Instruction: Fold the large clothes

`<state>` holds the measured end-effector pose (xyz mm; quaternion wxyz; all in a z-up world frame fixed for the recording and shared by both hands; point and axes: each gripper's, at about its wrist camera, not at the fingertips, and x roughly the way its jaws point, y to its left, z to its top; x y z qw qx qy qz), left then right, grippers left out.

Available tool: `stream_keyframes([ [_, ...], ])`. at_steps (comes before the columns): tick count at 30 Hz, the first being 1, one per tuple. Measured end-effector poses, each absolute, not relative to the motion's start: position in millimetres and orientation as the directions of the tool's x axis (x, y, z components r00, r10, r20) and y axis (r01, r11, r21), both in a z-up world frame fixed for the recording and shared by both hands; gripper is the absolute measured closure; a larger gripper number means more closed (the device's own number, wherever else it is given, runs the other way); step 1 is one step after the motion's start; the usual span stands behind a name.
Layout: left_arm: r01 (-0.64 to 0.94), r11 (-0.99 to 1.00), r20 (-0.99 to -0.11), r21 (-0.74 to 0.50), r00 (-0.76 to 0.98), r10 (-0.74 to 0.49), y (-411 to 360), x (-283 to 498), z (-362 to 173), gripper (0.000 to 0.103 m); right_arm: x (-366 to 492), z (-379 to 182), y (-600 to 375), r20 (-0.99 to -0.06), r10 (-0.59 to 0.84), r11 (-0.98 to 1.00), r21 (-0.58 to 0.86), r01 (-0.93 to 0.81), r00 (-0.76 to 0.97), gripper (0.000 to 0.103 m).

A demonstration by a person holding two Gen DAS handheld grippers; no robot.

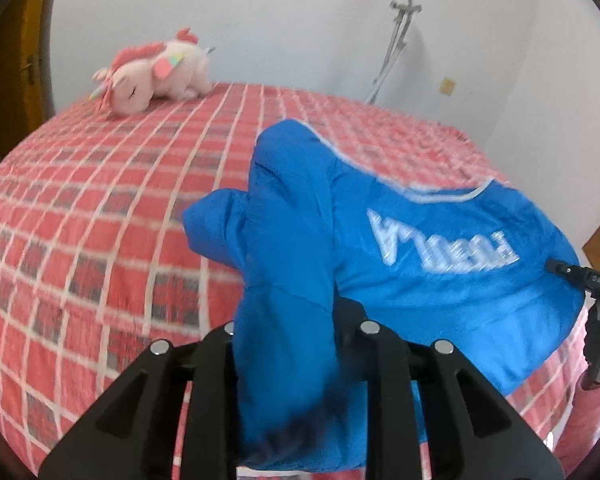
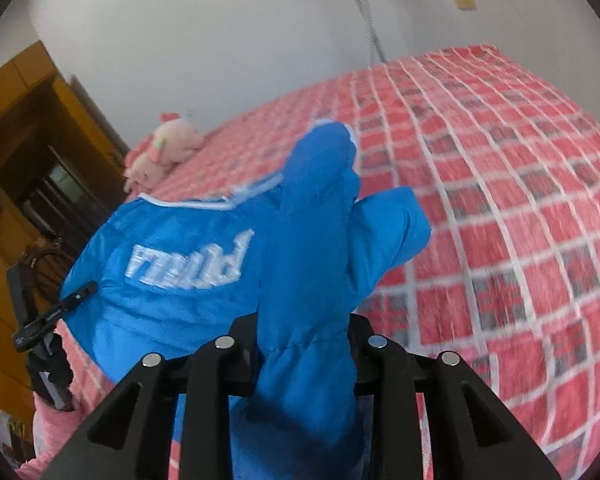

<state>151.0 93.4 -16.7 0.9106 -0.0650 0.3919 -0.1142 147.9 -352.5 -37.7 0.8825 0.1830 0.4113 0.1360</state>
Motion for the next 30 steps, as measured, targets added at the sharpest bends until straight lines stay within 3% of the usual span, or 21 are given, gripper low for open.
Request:
stream_keyframes([
  [5, 0.160, 0.973, -0.703, -0.168, 0.673, -0.231, 94, 144, -47, 0.072, 142, -73, -350, -0.692, 0.344, 0.913, 0.405, -0.054, 0.634, 0.065],
  [15, 0.147, 0.980, -0.674, -0.131, 0.712, -0.197, 89, 138, -57, 0.069, 132, -85, -345, -0.669, 0.312, 0.921, 0.386, -0.043, 0.675, 0.060],
  [18, 0.140, 0.979, -0.672, -0.147, 0.712, -0.202, 91, 139, -57, 0.067, 129, -84, -342, -0.667, 0.289, 0.930, 0.366, -0.036, 0.686, 0.058],
  [23, 0.109, 0.977, -0.671, -0.182, 0.713, -0.205, 95, 136, -54, 0.058, 127, -83, -344, -0.666, 0.263, 0.930, 0.367, -0.001, 0.698, 0.044],
  [30, 0.044, 0.968, -0.660, -0.246, 0.724, -0.200, 114, 101, -35, 0.048, 79, -51, -342, -0.612, 0.108, 0.970, 0.237, 0.052, 0.783, 0.043],
])
